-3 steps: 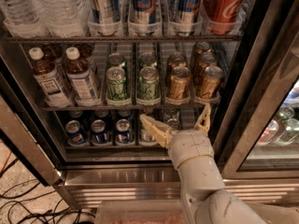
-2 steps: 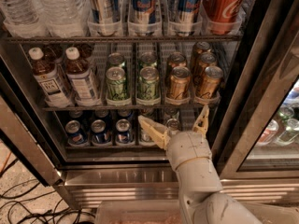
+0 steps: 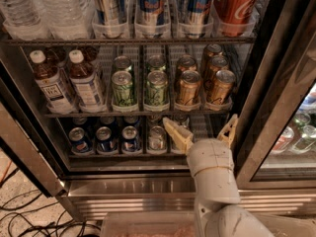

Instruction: Pick orange can from middle shelf of fridge

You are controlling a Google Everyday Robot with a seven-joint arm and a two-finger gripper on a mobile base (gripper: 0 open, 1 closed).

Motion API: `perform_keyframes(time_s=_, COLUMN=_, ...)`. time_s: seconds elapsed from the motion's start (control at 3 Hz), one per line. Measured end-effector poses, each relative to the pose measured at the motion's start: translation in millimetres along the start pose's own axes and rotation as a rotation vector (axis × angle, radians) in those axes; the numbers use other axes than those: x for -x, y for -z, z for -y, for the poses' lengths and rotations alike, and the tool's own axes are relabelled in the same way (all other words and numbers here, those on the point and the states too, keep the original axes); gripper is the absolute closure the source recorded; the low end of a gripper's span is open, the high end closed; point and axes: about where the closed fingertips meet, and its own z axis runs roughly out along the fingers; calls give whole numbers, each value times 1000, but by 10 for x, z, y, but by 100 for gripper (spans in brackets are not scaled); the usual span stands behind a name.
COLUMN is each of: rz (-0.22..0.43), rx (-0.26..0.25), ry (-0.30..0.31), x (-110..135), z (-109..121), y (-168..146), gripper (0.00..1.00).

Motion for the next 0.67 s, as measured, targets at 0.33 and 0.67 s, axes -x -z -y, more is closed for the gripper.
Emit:
perform_keyframes(time_s=0.33, rz=-9, rx=-18, ry=-15, x=-27, z=173, y=24, gripper=0)
perform_keyframes(time_s=0.67, rz=-35, rx=26, ry=-72, x=-133, z=141, y=11, gripper=0)
